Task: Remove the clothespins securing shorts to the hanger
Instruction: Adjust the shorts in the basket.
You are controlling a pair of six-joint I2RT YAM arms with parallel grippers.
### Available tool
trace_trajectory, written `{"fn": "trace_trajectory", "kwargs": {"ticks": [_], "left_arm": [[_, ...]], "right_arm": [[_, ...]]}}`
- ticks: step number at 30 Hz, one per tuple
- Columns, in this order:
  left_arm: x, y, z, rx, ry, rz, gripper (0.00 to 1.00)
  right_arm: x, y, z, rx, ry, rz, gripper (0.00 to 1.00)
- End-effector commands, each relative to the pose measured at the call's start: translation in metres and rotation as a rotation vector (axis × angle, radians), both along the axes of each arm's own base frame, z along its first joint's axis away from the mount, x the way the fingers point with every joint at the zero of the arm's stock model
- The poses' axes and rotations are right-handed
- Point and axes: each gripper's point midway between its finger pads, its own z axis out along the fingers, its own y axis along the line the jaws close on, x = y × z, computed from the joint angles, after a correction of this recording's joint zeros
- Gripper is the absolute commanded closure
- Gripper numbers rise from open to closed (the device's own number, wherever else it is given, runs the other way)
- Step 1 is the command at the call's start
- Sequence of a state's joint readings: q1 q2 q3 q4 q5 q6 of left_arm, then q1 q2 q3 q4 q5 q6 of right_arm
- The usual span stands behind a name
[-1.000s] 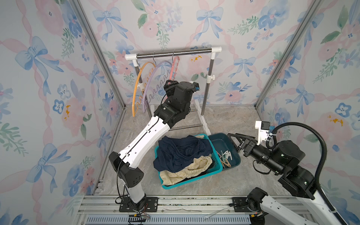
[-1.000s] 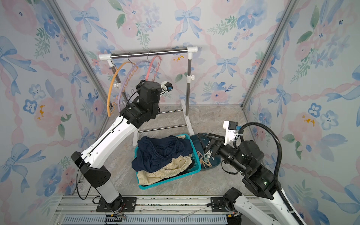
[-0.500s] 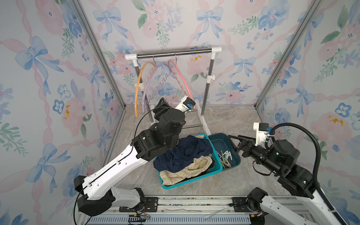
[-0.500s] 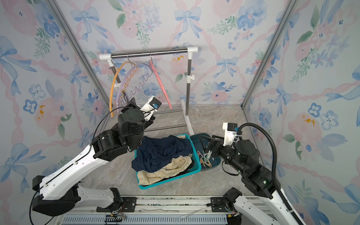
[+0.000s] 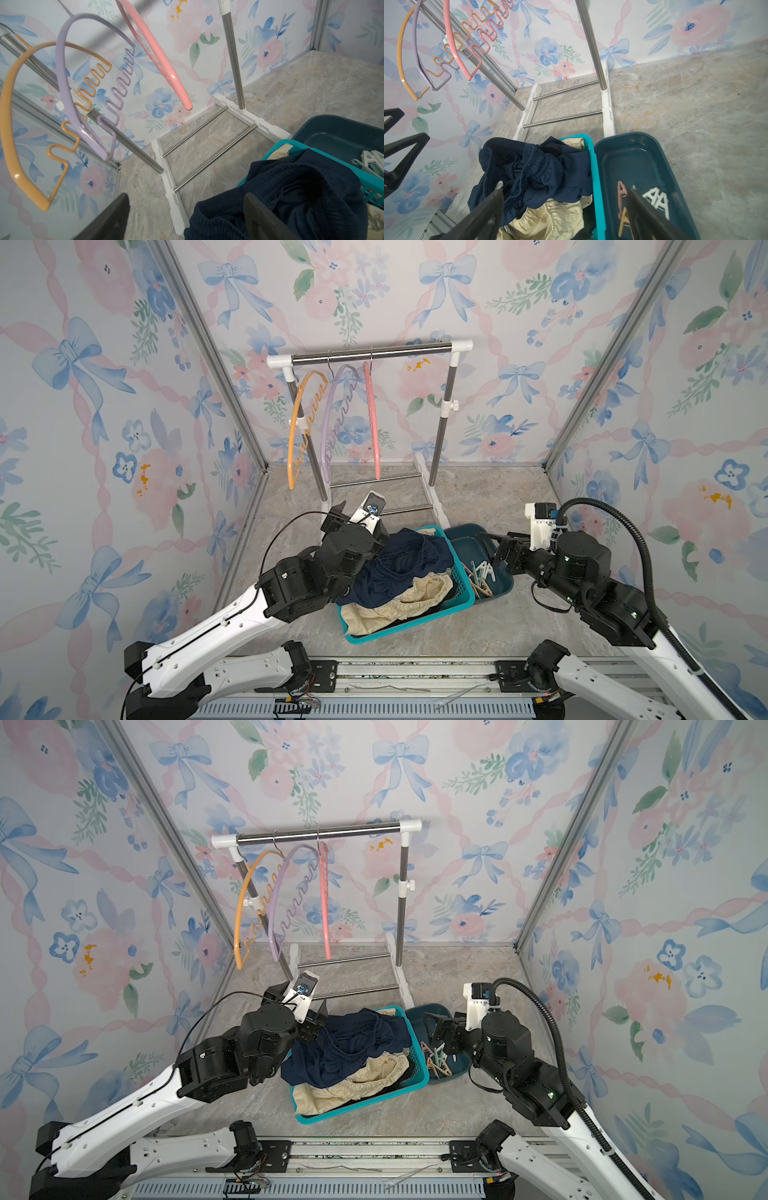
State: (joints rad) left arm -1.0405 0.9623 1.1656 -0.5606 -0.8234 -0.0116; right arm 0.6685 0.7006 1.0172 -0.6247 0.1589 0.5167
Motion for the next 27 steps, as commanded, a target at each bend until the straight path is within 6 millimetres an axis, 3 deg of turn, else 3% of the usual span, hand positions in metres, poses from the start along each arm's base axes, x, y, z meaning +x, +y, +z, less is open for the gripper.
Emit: {"fn": "trace_trajectory", "kwargs": {"ticks": [1,9,16,21,27], "left_arm": [[-0.008,0.005,-0.011,-0.107,0.036,0.011,0.13],[-0.013,0.021,-0.063,-0.180,0.127,0.088,0.12],[-0.012,0.045,-0.124,-0.320,0.332,0.148,0.06],[-0.003,0.061,-0.138,-0.329,0.366,0.194,0.02],[0.019,0.036,-0.131,-0.465,0.390,0.075,0.02]], "right_arm": [[0.001,-0.009,0.002,-0.046,-0.009,-0.029,0.07],[0.006,0.015,-0.011,-0.127,0.026,0.037,0.09],[0.008,0.014,-0.019,-0.148,0.043,0.019,0.05],[0.011,0.012,-0.024,-0.152,0.054,0.005,0.01],[0.015,0.019,-0.030,-0.143,0.068,0.016,0.00]]}}
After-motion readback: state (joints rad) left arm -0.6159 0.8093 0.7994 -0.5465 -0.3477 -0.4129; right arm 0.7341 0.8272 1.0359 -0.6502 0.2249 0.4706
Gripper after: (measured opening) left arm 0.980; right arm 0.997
